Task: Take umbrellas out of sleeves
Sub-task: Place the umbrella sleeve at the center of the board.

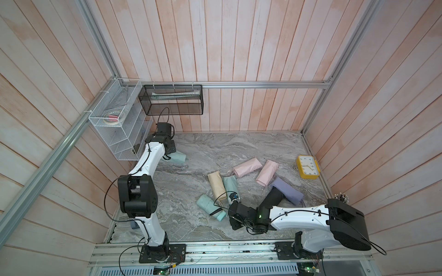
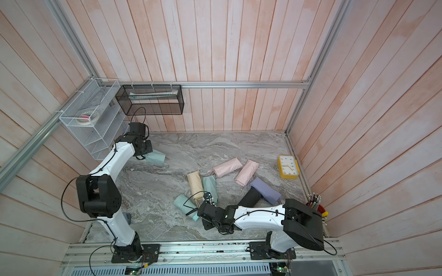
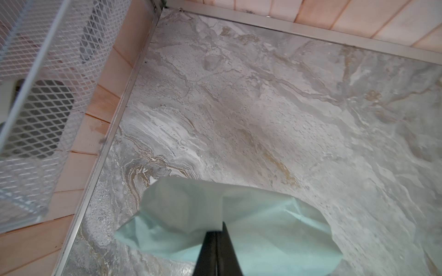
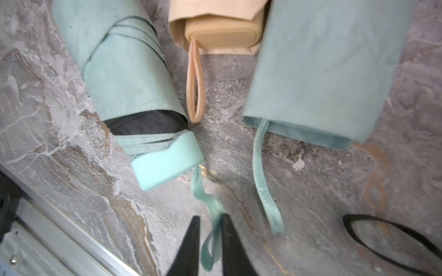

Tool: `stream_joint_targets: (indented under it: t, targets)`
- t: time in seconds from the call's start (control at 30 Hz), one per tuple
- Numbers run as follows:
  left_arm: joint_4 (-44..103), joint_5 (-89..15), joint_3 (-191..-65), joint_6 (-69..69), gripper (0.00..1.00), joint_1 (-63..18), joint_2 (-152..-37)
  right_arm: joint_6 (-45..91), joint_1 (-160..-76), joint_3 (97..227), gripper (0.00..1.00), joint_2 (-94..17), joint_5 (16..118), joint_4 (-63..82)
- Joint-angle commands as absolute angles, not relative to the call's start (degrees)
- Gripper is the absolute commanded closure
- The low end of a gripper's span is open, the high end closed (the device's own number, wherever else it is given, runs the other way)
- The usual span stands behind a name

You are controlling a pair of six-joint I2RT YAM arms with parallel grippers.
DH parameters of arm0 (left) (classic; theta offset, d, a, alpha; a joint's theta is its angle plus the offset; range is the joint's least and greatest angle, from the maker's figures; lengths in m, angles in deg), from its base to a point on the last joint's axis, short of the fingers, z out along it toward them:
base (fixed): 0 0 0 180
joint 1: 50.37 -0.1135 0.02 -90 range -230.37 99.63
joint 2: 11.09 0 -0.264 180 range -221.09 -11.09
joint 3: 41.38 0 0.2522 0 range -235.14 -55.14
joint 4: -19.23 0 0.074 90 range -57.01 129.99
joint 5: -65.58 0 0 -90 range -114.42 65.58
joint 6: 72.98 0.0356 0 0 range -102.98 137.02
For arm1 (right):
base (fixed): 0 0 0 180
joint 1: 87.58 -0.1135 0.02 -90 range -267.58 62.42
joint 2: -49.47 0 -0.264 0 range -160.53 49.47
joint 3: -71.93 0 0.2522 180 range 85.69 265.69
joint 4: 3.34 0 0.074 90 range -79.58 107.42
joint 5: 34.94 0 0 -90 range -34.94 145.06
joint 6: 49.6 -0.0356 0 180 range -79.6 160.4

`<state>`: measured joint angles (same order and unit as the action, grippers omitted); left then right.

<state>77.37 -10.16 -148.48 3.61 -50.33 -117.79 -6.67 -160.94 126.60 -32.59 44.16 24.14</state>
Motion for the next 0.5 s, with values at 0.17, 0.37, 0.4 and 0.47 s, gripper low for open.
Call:
stream_joint_targets:
  t: [0.17, 0.37, 0.4, 0.47]
  targets:
    - [74.27, -21.68, -136.65, -0.73, 0.45, -49.73, -108.80, -6.17, -161.14, 125.30, 0.63, -29.81, 45.50, 20.69]
    - [70.77, -31.14, -121.20, -4.18, 0.44, -47.16, -94.60, -6.56, -160.04, 125.13, 0.46, -31.57, 48.62, 15.35]
    - [70.16, -32.71, -119.13, -5.00, 0.43, -46.71, -92.35, -6.54, -159.61, 125.44, 0.46, -32.04, 48.98, 15.19]
    - [68.70, -35.98, -114.38, -7.06, 0.43, -45.84, -87.19, -6.20, -158.29, 126.06, 0.46, -33.61, 50.66, 14.58]
